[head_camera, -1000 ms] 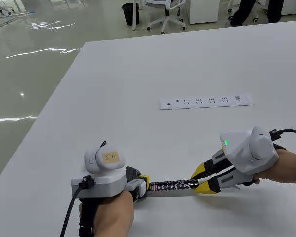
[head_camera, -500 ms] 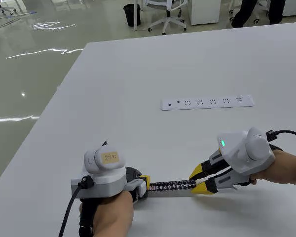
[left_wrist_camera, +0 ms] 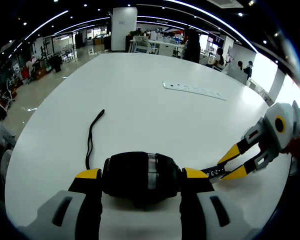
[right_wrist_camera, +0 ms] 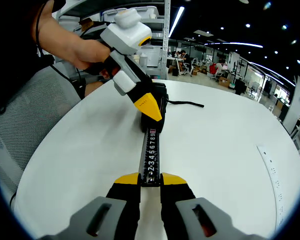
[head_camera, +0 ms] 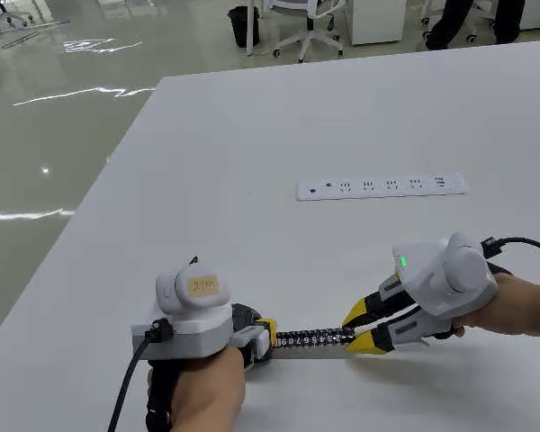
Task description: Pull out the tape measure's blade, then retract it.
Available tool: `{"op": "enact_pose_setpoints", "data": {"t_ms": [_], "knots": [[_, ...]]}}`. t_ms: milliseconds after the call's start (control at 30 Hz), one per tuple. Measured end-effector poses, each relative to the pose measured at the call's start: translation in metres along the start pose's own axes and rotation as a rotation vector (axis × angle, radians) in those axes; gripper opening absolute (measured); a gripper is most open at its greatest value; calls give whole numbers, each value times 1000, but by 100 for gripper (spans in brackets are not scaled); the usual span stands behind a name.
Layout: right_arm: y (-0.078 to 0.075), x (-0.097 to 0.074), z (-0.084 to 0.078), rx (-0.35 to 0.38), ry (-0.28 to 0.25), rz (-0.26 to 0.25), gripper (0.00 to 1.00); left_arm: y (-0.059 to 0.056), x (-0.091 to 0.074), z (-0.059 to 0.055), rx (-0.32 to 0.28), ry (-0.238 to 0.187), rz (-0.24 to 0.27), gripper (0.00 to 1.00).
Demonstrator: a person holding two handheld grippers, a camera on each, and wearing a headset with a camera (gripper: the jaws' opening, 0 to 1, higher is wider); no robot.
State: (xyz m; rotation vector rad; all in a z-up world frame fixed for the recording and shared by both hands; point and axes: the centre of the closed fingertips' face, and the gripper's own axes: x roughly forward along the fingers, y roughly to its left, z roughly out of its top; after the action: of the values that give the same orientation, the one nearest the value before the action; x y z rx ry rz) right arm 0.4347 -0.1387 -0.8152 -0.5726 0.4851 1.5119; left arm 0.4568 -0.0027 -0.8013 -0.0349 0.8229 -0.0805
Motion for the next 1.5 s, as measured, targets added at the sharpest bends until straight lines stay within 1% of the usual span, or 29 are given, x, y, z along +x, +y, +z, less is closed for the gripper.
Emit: {"op": "enact_pose_setpoints", "data": {"t_ms": [1233, 1500], "knots": [[-1, 9, 7, -2, -7, -3, 14, 1, 0, 0, -10, 0, -10, 59], [-1, 14, 11, -6, -10, 2, 14, 1, 0, 0, -11, 1, -15, 59]]}}
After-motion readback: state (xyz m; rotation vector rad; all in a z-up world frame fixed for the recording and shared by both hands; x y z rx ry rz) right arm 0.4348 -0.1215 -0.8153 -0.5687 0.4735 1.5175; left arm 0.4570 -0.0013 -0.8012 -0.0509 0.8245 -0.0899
